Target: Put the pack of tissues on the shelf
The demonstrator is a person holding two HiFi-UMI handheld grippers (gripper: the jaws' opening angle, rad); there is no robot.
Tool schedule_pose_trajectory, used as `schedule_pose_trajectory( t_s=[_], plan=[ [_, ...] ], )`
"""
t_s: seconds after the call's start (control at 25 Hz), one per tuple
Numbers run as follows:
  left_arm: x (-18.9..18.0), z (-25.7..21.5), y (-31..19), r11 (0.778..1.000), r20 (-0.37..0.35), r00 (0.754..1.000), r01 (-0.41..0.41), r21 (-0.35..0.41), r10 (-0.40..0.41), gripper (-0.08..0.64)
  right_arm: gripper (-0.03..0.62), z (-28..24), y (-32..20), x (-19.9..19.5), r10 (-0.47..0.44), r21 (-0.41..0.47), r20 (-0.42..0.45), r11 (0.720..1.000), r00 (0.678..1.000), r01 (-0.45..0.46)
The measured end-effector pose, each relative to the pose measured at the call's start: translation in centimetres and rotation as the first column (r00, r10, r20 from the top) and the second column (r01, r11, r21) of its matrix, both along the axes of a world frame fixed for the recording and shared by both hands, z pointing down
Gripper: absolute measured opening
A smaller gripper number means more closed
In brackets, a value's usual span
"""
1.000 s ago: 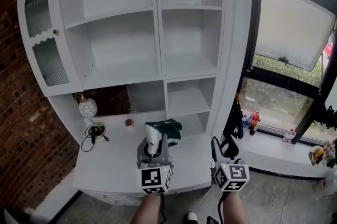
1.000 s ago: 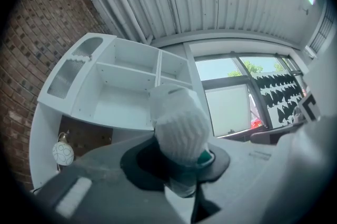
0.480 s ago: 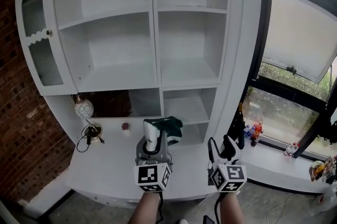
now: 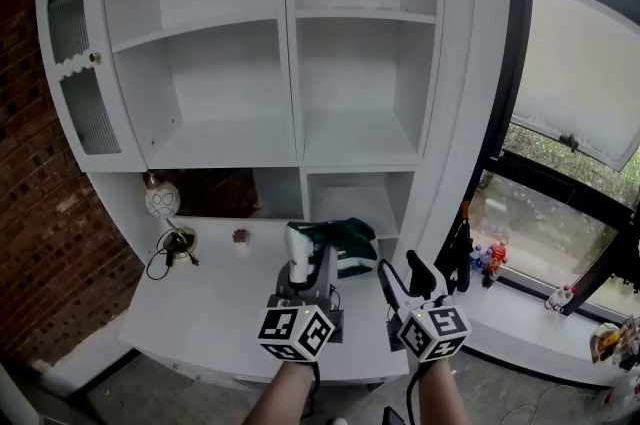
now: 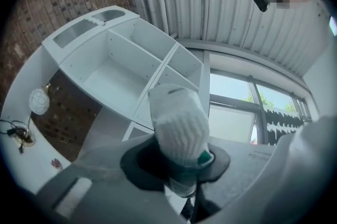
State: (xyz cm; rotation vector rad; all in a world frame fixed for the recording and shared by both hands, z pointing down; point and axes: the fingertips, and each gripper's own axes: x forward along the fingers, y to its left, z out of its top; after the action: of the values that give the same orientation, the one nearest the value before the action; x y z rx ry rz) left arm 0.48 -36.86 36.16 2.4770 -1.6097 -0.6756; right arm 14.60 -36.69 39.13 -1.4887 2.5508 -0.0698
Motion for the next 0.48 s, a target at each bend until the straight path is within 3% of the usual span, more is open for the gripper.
schedule_pose_trajectory(
  t_s=[0.32,0.48],
  plan=[
    [0.7,0.6,-0.5,0.993,-0.127,0.985,-0.117,-0.021,0.113,0.098,0.250,1.5,-0.9,-2.8,-0.139,-0.049,0.036,0.989,0.990,0.141],
    [0.5,0.9,-1.2,0.981,-0.192,0.965,-0.190,-0.034,0.180,0.098,0.250,1.8,-1.4,-3.9,-0.164,-0.068,0.112,0.983,0.980,0.173]
  ],
)
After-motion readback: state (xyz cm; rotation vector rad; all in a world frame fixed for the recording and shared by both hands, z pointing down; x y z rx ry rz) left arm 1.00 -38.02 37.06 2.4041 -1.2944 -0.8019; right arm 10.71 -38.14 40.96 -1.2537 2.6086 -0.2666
